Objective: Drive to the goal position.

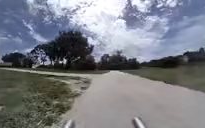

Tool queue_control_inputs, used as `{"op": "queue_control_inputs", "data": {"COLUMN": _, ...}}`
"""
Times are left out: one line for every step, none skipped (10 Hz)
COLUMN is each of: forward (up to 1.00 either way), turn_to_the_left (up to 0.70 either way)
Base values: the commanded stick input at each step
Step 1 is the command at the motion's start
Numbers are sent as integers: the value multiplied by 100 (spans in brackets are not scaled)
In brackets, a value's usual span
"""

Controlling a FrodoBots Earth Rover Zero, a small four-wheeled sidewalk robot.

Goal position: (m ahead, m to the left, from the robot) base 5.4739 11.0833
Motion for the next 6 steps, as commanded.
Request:
{"op": "queue_control_inputs", "data": {"forward": 85, "turn_to_the_left": 0}}
{"op": "queue_control_inputs", "data": {"forward": 85, "turn_to_the_left": 0}}
{"op": "queue_control_inputs", "data": {"forward": 85, "turn_to_the_left": 0}}
{"op": "queue_control_inputs", "data": {"forward": 85, "turn_to_the_left": 0}}
{"op": "queue_control_inputs", "data": {"forward": 85, "turn_to_the_left": 0}}
{"op": "queue_control_inputs", "data": {"forward": 85, "turn_to_the_left": 0}}
